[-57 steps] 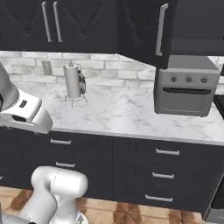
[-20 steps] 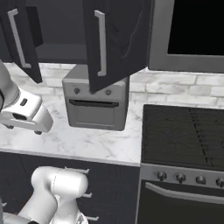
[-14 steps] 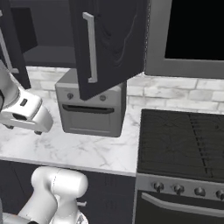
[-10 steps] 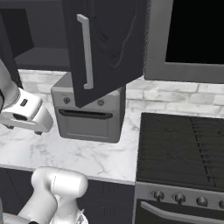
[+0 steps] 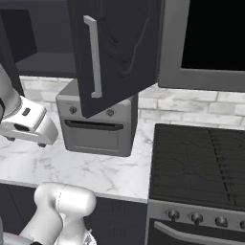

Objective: Close all open cabinet doors.

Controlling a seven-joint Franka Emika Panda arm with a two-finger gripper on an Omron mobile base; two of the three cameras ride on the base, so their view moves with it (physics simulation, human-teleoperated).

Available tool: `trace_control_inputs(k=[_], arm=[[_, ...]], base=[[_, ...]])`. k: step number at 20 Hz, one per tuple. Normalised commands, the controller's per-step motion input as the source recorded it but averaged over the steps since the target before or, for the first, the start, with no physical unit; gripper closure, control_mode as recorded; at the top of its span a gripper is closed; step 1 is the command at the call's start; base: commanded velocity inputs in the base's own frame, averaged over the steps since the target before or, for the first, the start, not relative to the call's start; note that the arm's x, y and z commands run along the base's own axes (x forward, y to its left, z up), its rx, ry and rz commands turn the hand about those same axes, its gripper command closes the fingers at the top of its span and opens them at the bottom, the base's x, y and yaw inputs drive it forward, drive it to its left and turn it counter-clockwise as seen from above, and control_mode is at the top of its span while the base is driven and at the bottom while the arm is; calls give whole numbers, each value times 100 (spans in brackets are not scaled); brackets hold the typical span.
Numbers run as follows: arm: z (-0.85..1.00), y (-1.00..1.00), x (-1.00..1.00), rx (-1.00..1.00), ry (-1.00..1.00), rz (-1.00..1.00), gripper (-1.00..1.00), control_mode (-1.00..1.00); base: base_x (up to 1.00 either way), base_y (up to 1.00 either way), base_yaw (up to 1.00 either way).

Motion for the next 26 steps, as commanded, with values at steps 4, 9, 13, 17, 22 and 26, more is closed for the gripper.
trace_control_inputs(k=[4,9,13,17,22,26], arm=[[0,0,0,0,-2,3,-100,-100],[0,-26,-35,0,-21,12,-100,-100],[0,-46,-39,0,-29,14,-100,-100],[0,-52,-26,0,-28,12,-100,-100],[0,-45,-25,0,-26,11,-100,-100],[0,-51,-12,0,-23,7,-100,-100]], base=[[11,0,0],[0,0,0],[0,0,0],[0,0,0],[0,0,0],[0,0,0]])
